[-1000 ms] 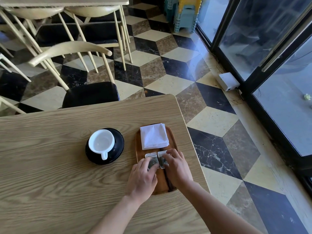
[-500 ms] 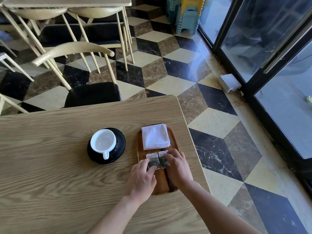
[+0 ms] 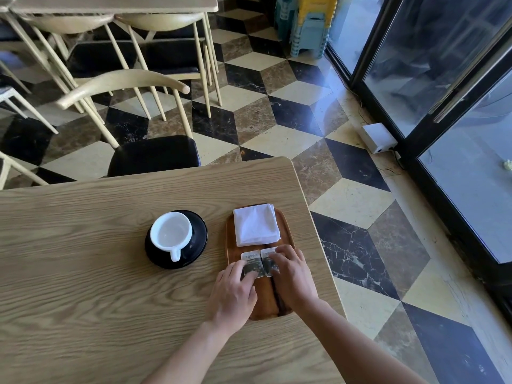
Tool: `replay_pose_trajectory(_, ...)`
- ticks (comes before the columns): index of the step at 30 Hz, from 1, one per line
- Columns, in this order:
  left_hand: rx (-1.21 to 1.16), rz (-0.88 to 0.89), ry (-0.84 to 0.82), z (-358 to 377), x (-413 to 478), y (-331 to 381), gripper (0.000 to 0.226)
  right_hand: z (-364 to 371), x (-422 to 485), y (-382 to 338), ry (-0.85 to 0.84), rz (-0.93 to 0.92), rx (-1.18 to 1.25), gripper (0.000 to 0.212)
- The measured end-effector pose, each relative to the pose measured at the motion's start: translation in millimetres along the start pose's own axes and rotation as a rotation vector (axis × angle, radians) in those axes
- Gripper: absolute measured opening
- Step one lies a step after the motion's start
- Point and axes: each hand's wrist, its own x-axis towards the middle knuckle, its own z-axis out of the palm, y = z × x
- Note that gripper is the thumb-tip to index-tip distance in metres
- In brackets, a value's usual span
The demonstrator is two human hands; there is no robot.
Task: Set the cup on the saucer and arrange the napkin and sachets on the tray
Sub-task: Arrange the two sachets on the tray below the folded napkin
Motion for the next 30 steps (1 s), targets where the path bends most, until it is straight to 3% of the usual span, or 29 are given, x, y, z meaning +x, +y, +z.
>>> replay_pose_trajectory(13,0.085,-0.027,-0.043,-2.1,3.6,-0.1,0.029,-0.9,1.0,-1.5,-0.022,0.022,-0.021,0.023)
replay_pose_trajectory(30,0.074,-0.014,-0.043,-11.9,1.4,4.6,0.038,-5.3,-2.9,-5.7,-0.024,0.019,-0.009,0.023)
